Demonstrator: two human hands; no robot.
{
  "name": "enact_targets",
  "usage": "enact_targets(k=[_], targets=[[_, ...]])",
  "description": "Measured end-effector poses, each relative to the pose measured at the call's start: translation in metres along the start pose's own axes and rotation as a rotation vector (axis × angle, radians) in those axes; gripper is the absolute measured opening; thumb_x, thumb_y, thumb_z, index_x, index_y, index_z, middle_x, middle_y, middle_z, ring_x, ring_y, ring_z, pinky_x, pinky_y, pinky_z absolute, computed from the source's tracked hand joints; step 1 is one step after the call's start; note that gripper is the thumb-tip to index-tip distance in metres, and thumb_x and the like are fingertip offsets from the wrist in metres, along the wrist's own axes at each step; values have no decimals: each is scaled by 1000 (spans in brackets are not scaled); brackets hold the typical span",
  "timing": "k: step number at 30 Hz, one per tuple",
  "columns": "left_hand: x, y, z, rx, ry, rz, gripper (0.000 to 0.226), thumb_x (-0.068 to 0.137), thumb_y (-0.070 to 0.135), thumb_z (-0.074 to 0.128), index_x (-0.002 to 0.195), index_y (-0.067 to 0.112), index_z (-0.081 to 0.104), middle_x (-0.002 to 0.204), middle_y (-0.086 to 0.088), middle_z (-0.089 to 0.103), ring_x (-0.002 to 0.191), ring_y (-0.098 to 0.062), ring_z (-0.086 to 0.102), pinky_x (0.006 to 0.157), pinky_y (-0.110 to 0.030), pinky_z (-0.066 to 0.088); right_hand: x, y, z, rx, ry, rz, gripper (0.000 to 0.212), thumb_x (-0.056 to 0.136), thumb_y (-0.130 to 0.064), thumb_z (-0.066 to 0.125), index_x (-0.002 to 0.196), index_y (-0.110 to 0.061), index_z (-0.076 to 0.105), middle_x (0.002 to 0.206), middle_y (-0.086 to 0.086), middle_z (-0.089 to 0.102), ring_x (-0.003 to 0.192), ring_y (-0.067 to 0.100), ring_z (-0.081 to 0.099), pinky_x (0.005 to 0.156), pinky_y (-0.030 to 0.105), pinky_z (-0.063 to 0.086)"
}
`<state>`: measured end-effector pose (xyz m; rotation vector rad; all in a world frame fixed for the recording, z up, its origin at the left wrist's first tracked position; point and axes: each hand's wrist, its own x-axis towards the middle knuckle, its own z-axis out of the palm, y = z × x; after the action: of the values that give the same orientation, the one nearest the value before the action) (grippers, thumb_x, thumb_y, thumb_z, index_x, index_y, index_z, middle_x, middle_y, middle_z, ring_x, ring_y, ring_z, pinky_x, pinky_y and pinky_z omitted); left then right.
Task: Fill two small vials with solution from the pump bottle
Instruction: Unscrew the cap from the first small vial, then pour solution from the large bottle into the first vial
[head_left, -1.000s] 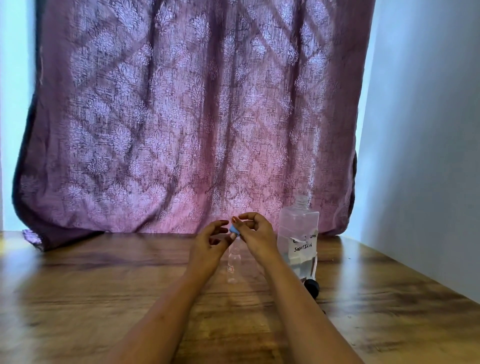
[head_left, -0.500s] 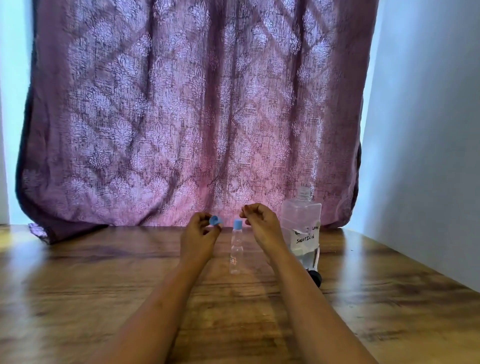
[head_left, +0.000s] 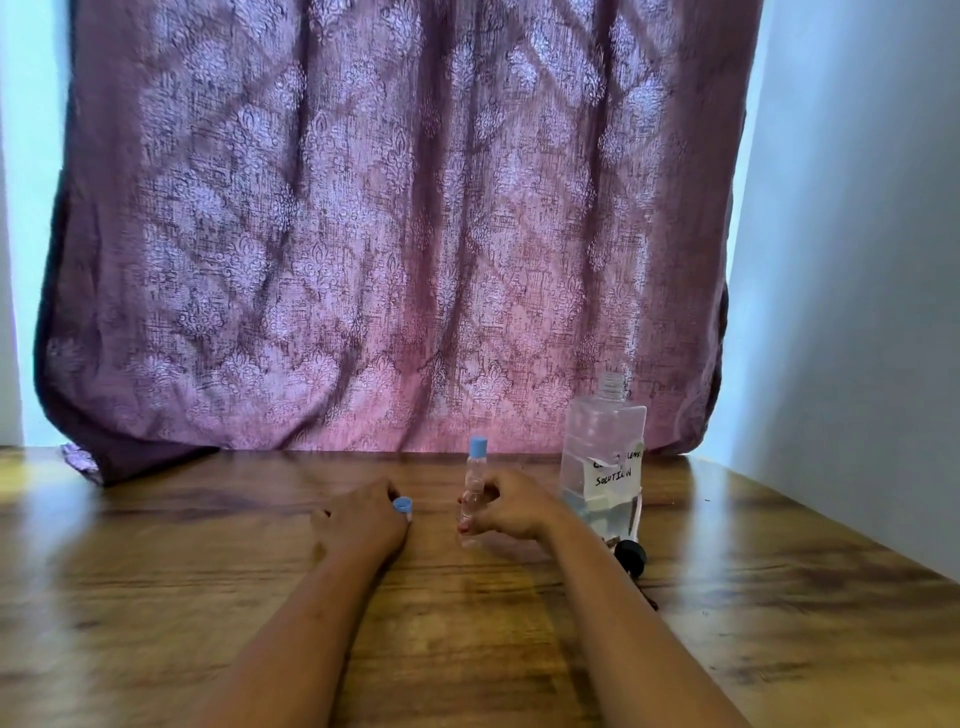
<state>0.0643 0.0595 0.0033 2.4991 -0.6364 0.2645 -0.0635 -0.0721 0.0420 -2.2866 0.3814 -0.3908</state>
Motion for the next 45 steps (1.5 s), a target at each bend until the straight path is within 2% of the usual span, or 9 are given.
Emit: enact_targets(k=[11, 18, 21, 23, 26, 30, 34, 38, 45], targets=[[2, 13, 1, 16, 31, 182, 47, 83, 23, 53, 128, 26, 41, 132, -3, 47, 123, -27, 41, 104, -49, 33, -5, -14, -7, 31, 78, -77, 74, 70, -32, 81, 133, -17, 46, 122, 1, 53, 107, 14, 52, 86, 22, 44], [-12, 40, -1, -629, -300, 502, 55, 77, -5, 60, 124, 21, 49, 113, 2, 53, 103, -16, 51, 82, -17, 43, -23, -55, -33, -8, 1034, -611, 24, 88, -11, 65, 110, -6, 58, 91, 8, 59, 81, 20, 58, 70, 28, 51], [-14, 45, 1, -801, -461, 436, 50, 75, -6, 58, 111, 27, 49, 98, 1, 51, 83, -12, 51, 66, -18, 47, -29, -56, -49, -69, 1431, -578, 23, 86, -8, 64, 108, -2, 59, 93, 10, 61, 88, 24, 55, 82, 29, 38], [-15, 46, 4, -795, -487, 418, 48, 71, 6, 64, 108, 33, 49, 97, 2, 55, 84, -12, 54, 75, -21, 49, -32, -47, -58, -80, 1554, -413, 33, 83, -16, 68, 113, -4, 59, 105, 12, 62, 99, 31, 54, 86, 29, 28], [-16, 46, 11, -710, -446, 410, 40, 76, 17, 70, 106, 35, 51, 105, 4, 61, 96, -14, 59, 91, -32, 49, -29, -24, -63, -74, 1497, -115, 61, 79, -41, 71, 128, -11, 51, 127, 13, 54, 120, 37, 44, 100, 42, 24], [-16, 44, 13, -801, -386, 373, 20, 83, 8, 66, 96, 22, 60, 90, -1, 64, 72, -10, 57, 71, -26, 47, -23, 2, -55, -101, 1222, 78, 93, 68, -67, 67, 141, -20, 33, 147, 10, 35, 132, 36, 33, 103, 57, 23], [-14, 40, 11, -802, -310, 326, 23, 83, 10, 68, 91, 29, 57, 83, 7, 63, 70, -2, 57, 51, -4, 42, -18, 13, -51, -27, 1072, 84, 96, 65, -57, 77, 140, -32, 24, 151, 10, 23, 131, 43, 32, 101, 61, 33], [-13, 38, 10, -740, -314, 354, 21, 82, 10, 69, 92, 25, 58, 82, 5, 65, 71, -8, 58, 65, -18, 45, -16, 13, -58, 167, 985, 89, 89, 65, -43, 83, 132, -38, 25, 141, 15, 34, 120, 43, 43, 94, 49, 40], [-14, 37, 9, -738, -227, 346, 23, 82, 12, 70, 97, 25, 58, 81, 17, 61, 72, 6, 54, 50, -1, 40, -17, 7, -48, -229, 950, -71, 85, 65, -36, 82, 133, -42, 31, 138, 10, 32, 124, 36, 37, 99, 61, 35]])
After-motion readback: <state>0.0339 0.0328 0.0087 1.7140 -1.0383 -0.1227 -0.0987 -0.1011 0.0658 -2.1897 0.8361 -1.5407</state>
